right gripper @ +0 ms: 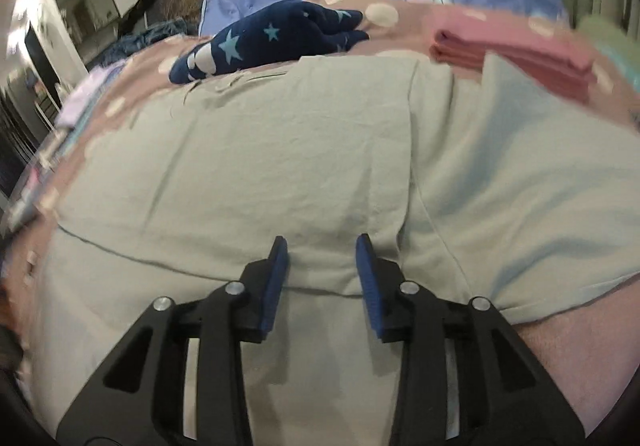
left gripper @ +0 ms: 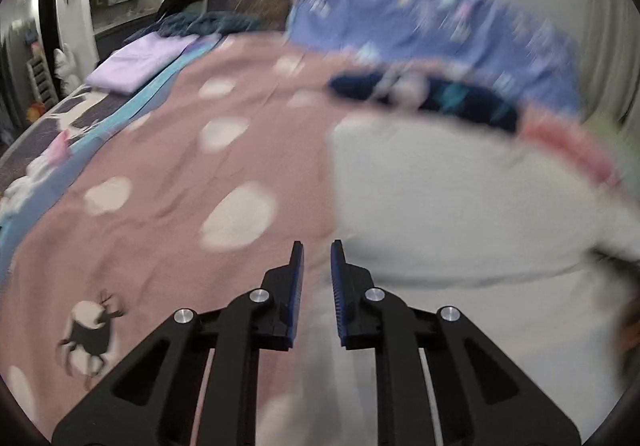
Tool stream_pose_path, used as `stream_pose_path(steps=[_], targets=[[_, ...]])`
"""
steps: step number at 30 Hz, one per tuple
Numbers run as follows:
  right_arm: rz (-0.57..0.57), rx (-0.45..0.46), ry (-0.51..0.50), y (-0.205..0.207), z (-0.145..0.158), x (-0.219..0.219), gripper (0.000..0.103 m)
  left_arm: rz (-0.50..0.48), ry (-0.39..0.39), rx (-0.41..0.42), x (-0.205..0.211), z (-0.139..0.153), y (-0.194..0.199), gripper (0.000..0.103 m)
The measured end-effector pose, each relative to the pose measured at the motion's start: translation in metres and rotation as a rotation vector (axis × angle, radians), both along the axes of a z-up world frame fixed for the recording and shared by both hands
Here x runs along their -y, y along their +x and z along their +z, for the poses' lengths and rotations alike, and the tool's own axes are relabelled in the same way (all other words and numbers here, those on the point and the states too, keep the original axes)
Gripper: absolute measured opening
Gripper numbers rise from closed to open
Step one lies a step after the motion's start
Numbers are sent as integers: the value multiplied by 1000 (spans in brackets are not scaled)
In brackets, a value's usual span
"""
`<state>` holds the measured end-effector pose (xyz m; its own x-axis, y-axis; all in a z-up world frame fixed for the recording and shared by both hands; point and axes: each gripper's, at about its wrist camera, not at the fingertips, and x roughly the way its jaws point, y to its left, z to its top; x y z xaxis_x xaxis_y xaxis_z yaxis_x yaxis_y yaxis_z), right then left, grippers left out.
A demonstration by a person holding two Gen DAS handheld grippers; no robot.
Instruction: Fold small clothes
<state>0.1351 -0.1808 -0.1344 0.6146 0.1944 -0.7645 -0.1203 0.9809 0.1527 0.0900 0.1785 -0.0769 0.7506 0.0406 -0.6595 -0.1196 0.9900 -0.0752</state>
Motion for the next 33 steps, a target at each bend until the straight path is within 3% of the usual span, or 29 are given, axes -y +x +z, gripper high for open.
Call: stream_pose_path(steps=[2, 5, 6, 8, 9, 11, 13, 17, 20, 25, 29, 33], targets=[[18, -9, 34, 3, 0, -4, 67, -78, 22, 70, 28, 23, -2, 15], [22, -7, 24, 1, 1, -6, 66, -209, 88, 65, 76, 21, 17, 21], [15, 4, 16, 2, 3, -4, 49, -226, 96, 44, 87, 12, 27, 24], [-31, 30, 7, -8, 11, 7, 24, -235, 92, -37, 103, -17, 47, 24], [-55, 49, 32, -13, 17, 22, 24, -235, 102, -79, 109, -34, 55, 24], [-140, 105, 19, -22, 31, 55, 24, -247, 135, -148, 118, -61, 63, 25], [-239, 156, -74, -36, 46, 101, 26, -244, 138, -133, 120, -55, 62, 26], [-443, 145, -178, -46, 58, 195, 27, -246, 111, -139, 116, -58, 62, 27], [-589, 131, -239, -49, 61, 261, 27, -244, 142, -140, 121, -60, 63, 27], [-594, 52, -338, -40, 45, 297, 28, -239, 177, -141, 124, -59, 62, 27], [-613, 44, -315, -36, 45, 307, 30, -237, 157, -140, 122, -60, 62, 29], [-564, 64, -271, -40, 54, 297, 46, -236, 153, -139, 122, -60, 62, 29]])
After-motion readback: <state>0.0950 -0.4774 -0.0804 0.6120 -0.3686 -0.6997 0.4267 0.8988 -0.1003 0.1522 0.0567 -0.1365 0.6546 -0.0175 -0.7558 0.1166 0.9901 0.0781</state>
